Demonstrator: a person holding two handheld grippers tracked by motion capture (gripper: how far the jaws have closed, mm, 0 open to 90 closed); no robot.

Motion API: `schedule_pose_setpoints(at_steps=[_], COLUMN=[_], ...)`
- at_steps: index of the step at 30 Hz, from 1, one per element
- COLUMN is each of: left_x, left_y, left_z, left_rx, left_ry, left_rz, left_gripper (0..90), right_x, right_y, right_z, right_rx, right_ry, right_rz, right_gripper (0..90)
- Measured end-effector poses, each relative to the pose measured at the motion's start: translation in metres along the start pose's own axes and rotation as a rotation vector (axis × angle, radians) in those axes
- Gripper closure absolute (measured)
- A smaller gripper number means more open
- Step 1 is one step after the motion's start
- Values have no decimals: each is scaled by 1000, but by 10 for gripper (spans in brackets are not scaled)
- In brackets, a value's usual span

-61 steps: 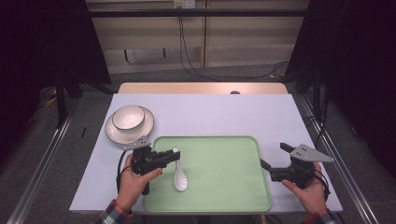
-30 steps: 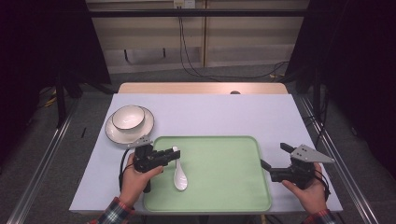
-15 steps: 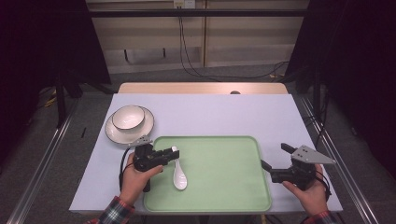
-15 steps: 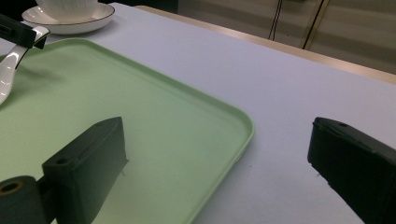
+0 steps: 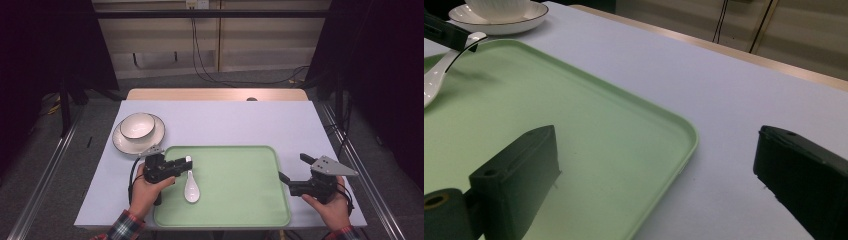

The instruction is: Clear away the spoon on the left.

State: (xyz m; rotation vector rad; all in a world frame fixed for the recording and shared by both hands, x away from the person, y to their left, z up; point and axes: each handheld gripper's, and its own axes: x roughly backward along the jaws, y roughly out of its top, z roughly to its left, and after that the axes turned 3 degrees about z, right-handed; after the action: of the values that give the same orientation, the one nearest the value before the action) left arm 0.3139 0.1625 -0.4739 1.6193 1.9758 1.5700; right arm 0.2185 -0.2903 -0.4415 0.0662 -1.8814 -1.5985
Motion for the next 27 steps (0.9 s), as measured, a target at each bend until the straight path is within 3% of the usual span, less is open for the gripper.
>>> schedule_pose_setpoints(at_steps=[14, 21, 24, 27], left_x=[0, 1, 3, 5], left_y=[1, 1, 3, 4], left_z=[-1, -3, -4, -4], left_rx=[-6, -46, -62, -71], left_ry=[26, 55, 84, 87], left_rz=[4, 5, -12, -22], left_gripper=[526, 449, 356, 346], right_x=[0, 0, 0, 0], right_y=[0, 0, 0, 1], right_z=[0, 0, 0, 0], right_rx=[7, 5, 6, 9], right_ry=[8, 5, 8, 13], right_rz=[0, 0, 1, 1], right_gripper=[40, 41, 41, 41])
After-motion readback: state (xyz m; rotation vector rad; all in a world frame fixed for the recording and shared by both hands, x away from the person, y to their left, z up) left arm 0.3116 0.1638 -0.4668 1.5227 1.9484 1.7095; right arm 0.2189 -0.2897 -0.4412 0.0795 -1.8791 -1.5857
